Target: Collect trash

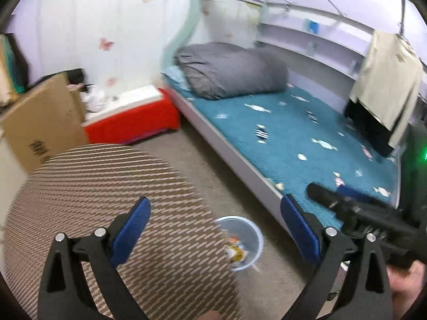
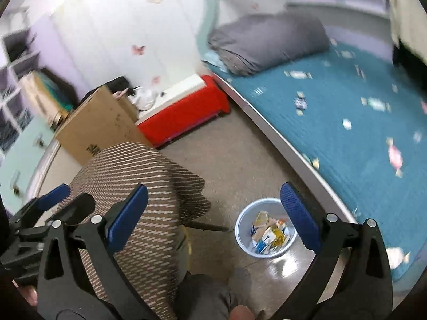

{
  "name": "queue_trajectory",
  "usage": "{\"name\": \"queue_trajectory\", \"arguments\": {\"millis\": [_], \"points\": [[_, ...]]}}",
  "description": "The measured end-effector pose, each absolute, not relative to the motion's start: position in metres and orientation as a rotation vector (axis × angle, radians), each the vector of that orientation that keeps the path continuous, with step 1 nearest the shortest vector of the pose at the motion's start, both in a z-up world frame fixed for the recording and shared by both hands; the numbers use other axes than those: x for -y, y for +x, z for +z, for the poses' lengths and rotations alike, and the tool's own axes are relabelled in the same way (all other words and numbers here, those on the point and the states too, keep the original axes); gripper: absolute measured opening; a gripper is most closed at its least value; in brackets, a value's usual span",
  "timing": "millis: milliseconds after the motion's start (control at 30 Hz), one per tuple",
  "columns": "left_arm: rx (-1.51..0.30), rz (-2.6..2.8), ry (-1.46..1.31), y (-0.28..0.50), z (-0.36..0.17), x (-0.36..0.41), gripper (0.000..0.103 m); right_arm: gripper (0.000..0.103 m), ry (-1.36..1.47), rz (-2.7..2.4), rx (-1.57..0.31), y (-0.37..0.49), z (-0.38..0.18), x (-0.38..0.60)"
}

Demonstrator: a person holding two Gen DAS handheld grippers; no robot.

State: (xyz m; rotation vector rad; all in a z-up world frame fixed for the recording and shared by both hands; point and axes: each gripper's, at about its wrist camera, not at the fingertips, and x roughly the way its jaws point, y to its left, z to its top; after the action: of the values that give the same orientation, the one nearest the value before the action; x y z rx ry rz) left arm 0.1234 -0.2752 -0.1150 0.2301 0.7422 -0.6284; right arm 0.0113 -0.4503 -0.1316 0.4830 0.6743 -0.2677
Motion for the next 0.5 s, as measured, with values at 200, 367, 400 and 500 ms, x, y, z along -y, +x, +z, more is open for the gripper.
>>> {"name": "queue_trajectory", "arguments": {"millis": [200,367,400,500], "points": [[-0.612,-0.418,0.173,0.090,-0.069,0.174,0.097,0.097,0.289,-0.206,-0.594,0.000,-0.061,0.353],[-0.522,-0.253,0.108,0.060,-0.038,0.098,0.098,0.097,0.195,-0.148,-0.538,-0.009,-0.026,0.285],[-0.506,-0.222,0.106,0.054,-0.032,0.089,0.098,0.097,0.182,-0.135,-0.528,-0.011,-0.021,0.274],[-0.451,-0.131,0.105,0.031,-0.014,0.056,0.098,0.097,0.143,-0.101,-0.493,-0.018,-0.006,0.244]]}}
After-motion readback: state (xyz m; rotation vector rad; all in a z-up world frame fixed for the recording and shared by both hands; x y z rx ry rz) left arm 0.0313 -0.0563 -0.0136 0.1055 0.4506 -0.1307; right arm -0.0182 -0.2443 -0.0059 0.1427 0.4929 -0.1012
